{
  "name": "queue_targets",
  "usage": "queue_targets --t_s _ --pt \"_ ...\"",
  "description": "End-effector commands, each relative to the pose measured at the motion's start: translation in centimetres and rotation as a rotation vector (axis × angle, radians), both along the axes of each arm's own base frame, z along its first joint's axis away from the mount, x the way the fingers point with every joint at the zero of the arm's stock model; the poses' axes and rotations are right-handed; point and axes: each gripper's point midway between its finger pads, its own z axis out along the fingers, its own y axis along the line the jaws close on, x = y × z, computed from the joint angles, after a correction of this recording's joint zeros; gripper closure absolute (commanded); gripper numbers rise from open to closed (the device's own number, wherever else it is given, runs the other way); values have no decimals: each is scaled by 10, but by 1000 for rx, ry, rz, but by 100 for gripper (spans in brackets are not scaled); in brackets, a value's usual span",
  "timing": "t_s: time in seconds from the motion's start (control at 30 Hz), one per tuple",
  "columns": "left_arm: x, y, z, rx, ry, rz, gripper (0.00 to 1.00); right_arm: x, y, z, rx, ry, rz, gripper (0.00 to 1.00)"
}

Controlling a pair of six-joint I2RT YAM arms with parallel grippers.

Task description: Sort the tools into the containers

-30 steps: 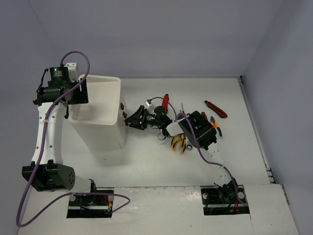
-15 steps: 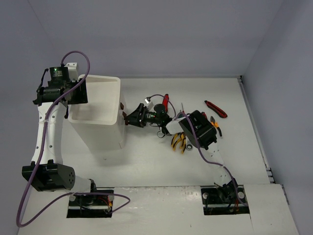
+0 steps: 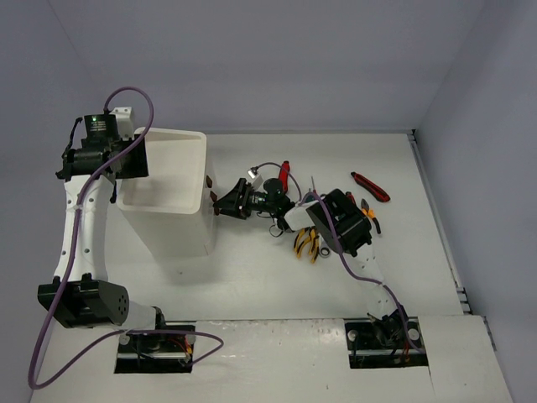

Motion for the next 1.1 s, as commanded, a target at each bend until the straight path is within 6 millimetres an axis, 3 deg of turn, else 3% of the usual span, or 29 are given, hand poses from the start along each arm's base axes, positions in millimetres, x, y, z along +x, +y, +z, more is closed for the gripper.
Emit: queue_targets --t_s 0.0,0.2,0.33,0.73,0.83,1.07 --pt "6 -4 10 -8 -47 -18 51 1 10 24 24 -102 -1 35" --pt "6 -5 10 -12 -46 -20 51 1 12 24 30 -101 10 31" --pt "7 -8 8 -24 -41 -26 53 -2 16 34 71 -120 37 31" --pt "6 -16 3 -59 -31 -47 68 -14 24 54 196 -108 97 35" --pt "7 -18 2 -65 -30 -53 72 -16 24 58 215 -115 104 37" --pt "8 -22 1 -74 -31 -66 82 -19 23 68 249 -130 116 56"
